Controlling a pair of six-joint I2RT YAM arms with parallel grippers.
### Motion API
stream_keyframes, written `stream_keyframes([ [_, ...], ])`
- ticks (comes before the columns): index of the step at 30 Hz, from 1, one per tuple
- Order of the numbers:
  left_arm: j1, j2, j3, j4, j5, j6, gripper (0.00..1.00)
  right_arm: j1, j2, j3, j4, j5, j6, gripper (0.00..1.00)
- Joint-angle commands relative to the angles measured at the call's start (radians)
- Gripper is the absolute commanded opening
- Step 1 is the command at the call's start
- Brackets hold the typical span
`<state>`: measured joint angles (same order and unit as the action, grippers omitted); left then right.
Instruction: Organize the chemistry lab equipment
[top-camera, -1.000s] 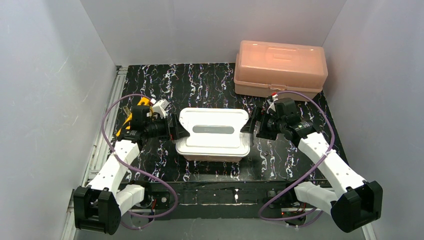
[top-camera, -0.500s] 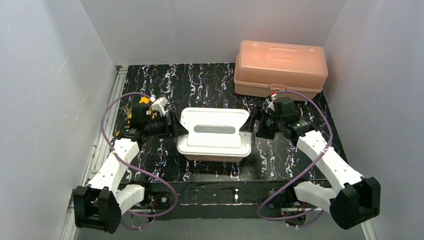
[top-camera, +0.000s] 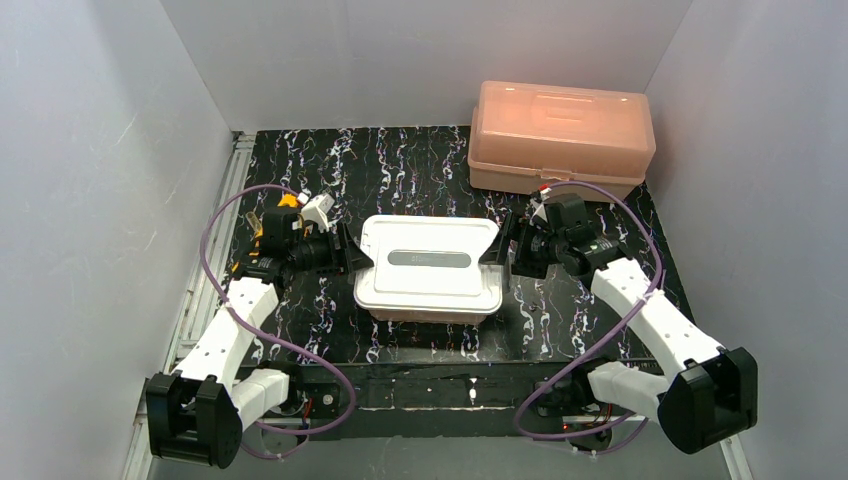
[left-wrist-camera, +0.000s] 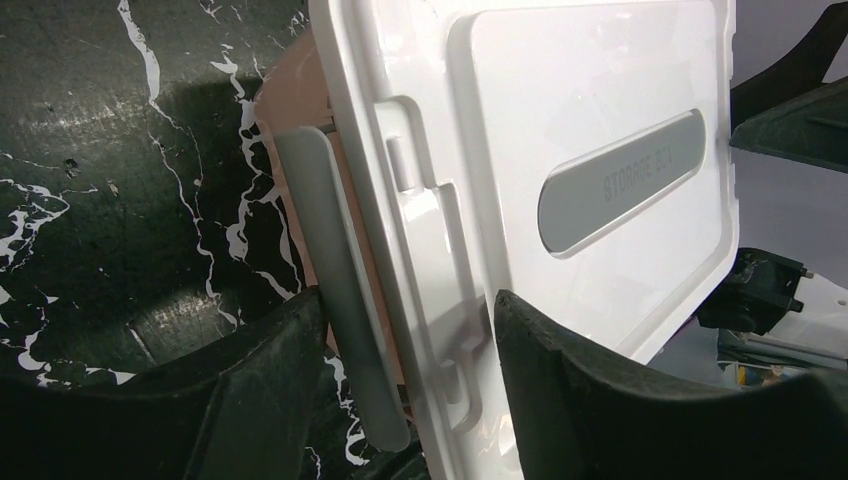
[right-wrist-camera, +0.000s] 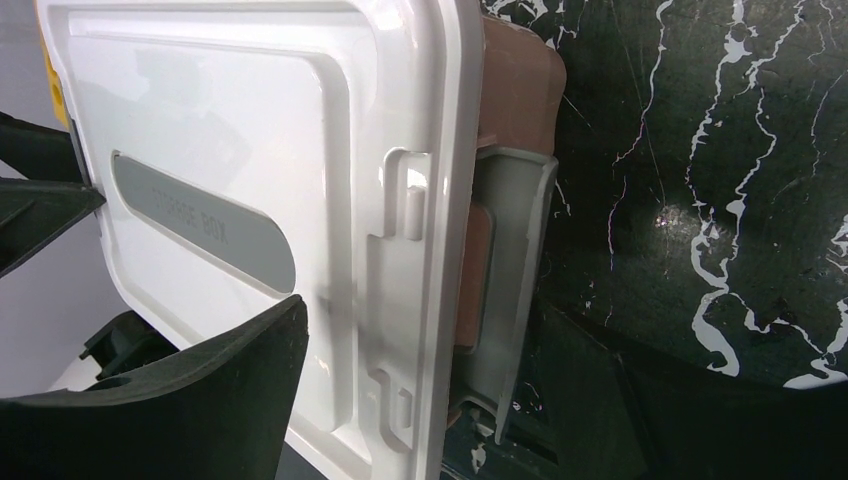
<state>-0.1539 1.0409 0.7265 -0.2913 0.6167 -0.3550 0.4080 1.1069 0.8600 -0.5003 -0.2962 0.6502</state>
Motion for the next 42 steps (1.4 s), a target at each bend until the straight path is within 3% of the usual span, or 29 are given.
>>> stream_keyframes([
  [1, -0.007, -0.015, 0.02, -0.006, -0.006, 0.03, 0.59, 0.015, 0.012, 0.039, 0.026, -0.018, -0.013, 0.87],
  [27, -0.068, 0.006, 0.076, -0.109, -0.132, 0.166, 0.44, 0.171, 0.138, 0.192, -0.024, 0.091, -0.034, 0.84],
  [37, -0.106, -0.003, 0.072, -0.124, -0.191, 0.226, 0.15, 0.191, 0.166, 0.213, -0.018, 0.096, -0.029, 0.83],
  [40, -0.107, -0.006, 0.072, -0.132, -0.199, 0.232, 0.14, 0.193, 0.17, 0.218, -0.021, 0.1, -0.03, 0.83],
  [42, -0.107, -0.01, 0.078, -0.138, -0.199, 0.222, 0.25, 0.193, 0.169, 0.216, -0.024, 0.107, -0.029, 0.83],
])
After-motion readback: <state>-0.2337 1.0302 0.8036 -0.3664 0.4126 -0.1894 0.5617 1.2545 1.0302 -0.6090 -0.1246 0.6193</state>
